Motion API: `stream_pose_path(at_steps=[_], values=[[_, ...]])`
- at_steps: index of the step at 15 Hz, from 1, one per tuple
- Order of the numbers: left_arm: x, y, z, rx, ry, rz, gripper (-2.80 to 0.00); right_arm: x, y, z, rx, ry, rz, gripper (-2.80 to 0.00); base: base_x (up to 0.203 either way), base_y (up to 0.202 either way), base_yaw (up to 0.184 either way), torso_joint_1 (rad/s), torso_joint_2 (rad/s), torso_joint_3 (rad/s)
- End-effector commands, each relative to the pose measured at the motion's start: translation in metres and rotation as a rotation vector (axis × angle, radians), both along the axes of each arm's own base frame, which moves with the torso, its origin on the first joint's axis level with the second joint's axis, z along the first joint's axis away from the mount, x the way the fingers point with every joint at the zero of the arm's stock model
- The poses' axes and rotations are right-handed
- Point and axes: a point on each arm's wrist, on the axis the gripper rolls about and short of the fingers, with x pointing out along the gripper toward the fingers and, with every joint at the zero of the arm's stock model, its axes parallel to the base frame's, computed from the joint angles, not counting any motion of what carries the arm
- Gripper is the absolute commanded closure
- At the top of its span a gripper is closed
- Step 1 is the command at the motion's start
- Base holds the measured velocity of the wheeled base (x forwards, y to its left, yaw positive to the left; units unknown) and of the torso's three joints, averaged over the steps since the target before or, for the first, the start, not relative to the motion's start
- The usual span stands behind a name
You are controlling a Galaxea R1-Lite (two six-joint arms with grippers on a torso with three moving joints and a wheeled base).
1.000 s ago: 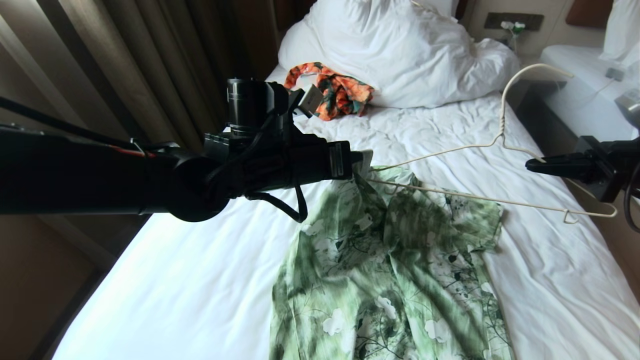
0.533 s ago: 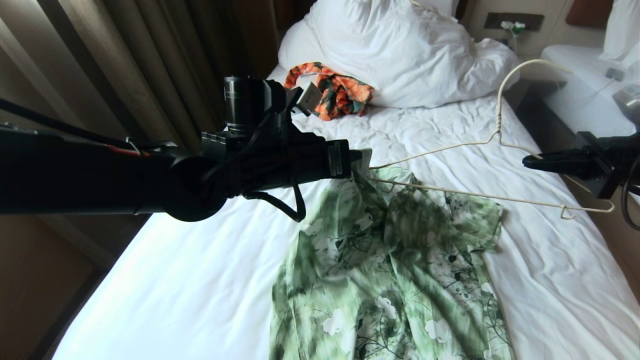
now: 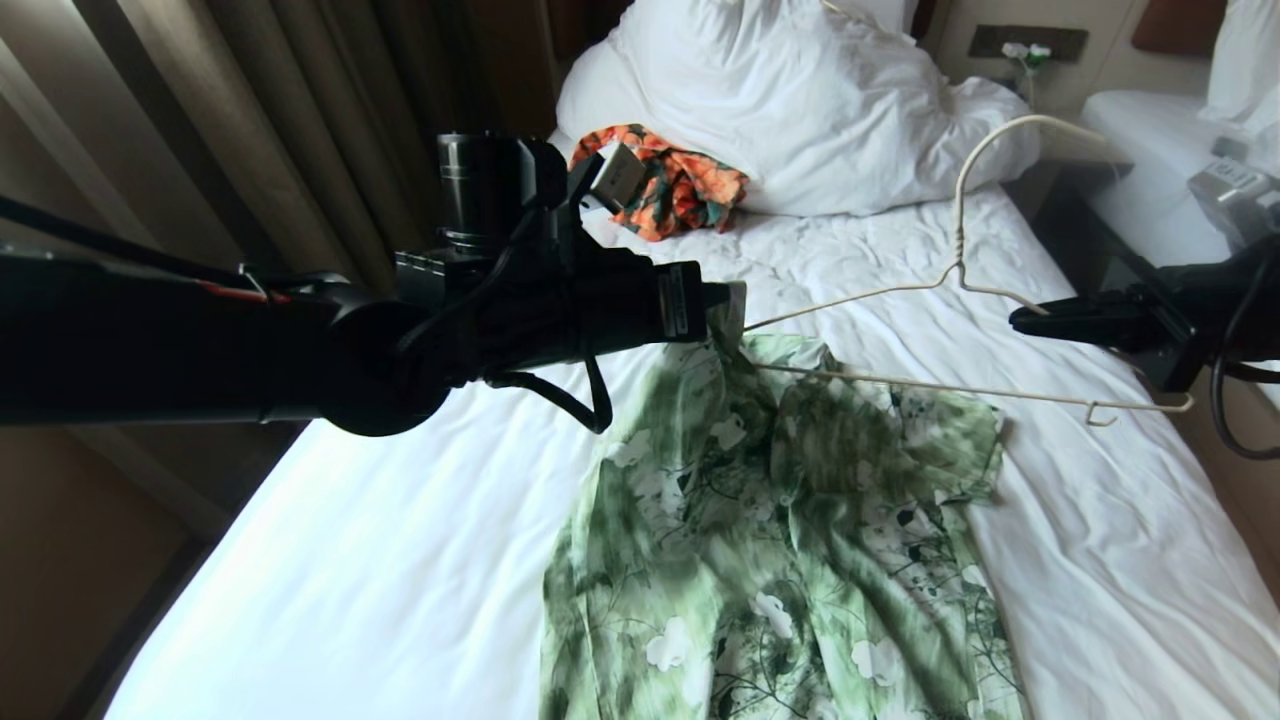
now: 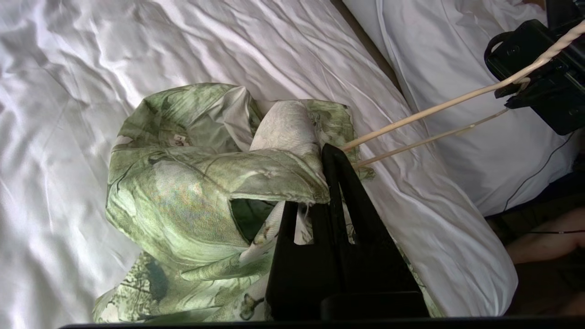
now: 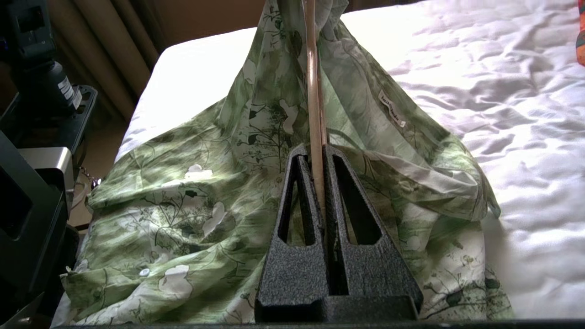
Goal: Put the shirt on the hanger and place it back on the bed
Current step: Hook one side of the shirt onto the hanger
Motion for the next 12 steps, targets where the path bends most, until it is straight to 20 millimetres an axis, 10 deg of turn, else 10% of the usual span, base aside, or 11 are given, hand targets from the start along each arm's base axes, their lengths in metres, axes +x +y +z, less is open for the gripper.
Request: stream_pose_path(at_steps=[1, 12], values=[[-0.015, -0.002, 0.012, -0.018, -0.020, -0.028, 0.00, 0.005, 0.017, 0.005, 0.005, -0.012, 0.057, 0.00, 0.000, 0.000, 0.000, 0.000, 0.00, 0.000], [-0.084, -0.036, 0.036, 0.040, -0.021, -0.225, 0.00, 0.010, 0.047, 0.010, -0.021, 0.072, 0.097, 0.00, 0.000, 0.000, 0.000, 0.000, 0.00, 0.000]])
